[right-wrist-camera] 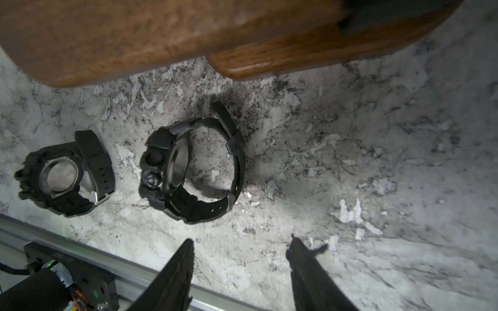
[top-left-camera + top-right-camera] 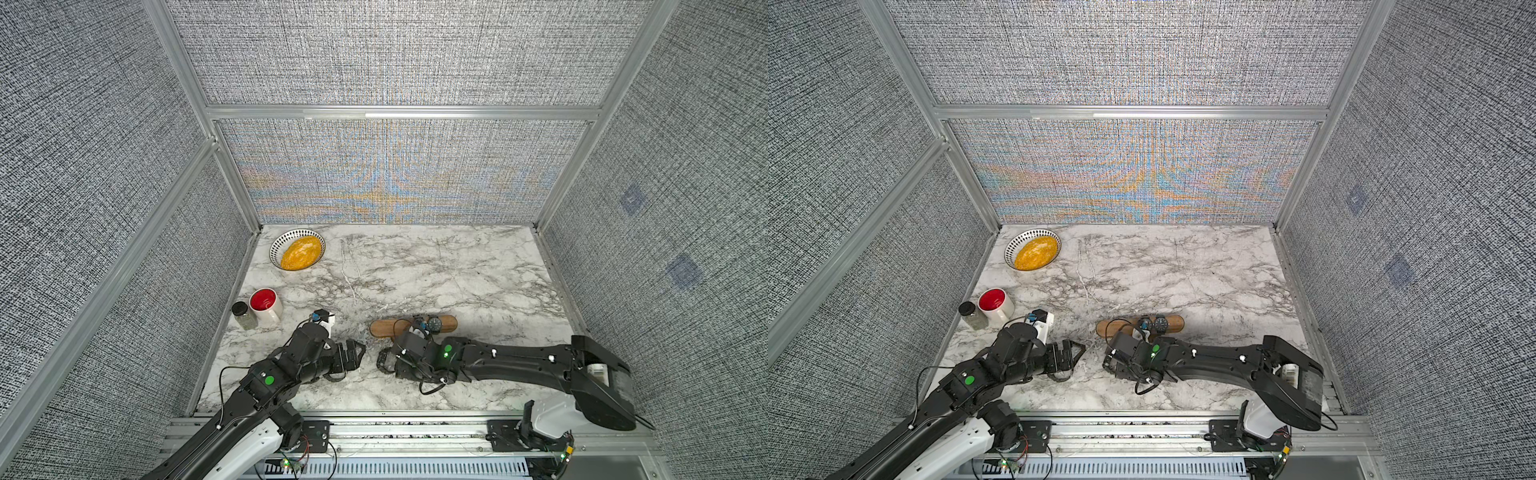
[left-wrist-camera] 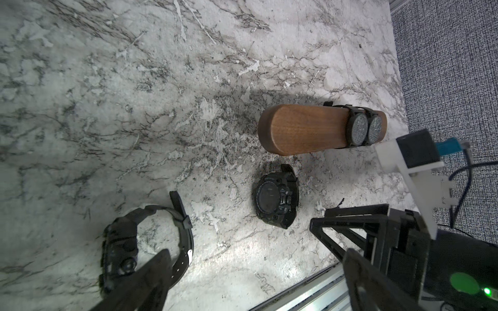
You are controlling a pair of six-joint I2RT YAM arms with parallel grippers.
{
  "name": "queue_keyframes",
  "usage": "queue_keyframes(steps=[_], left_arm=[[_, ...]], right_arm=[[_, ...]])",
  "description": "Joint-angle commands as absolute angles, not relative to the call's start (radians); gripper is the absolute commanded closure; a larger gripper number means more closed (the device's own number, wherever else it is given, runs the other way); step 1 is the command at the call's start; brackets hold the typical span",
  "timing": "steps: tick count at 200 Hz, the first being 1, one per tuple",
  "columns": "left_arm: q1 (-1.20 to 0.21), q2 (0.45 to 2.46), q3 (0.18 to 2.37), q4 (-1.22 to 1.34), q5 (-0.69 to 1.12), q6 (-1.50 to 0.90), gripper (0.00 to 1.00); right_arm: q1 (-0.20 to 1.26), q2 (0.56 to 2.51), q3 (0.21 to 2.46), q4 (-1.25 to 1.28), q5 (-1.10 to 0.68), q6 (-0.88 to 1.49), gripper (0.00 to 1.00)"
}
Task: Place watch on stand
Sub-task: Pick up the watch at the center of the board.
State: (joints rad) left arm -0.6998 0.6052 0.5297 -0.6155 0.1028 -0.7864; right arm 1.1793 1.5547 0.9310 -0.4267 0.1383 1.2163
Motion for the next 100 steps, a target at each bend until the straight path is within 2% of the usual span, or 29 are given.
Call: queue_keyframes(steps=[1,55,100], left_arm=[[-0.699,0.593,0.525,-0.626,0.089,-0.786,0.01],[-0.699,0.573,0.515,-0.620,0.099,-0.785,0.01],[-0.700,0.566,0.505,-0.618,0.107,-0.789,0.01]], right_arm=[[1.183,1.582,0.946,-0.390,0.175,1.222,0.44],[1.184,1.664,1.016,-0.440,0.216,1.184,0.52],[1.185,1.711,1.029,-0.466,0.238,1.185,0.67]])
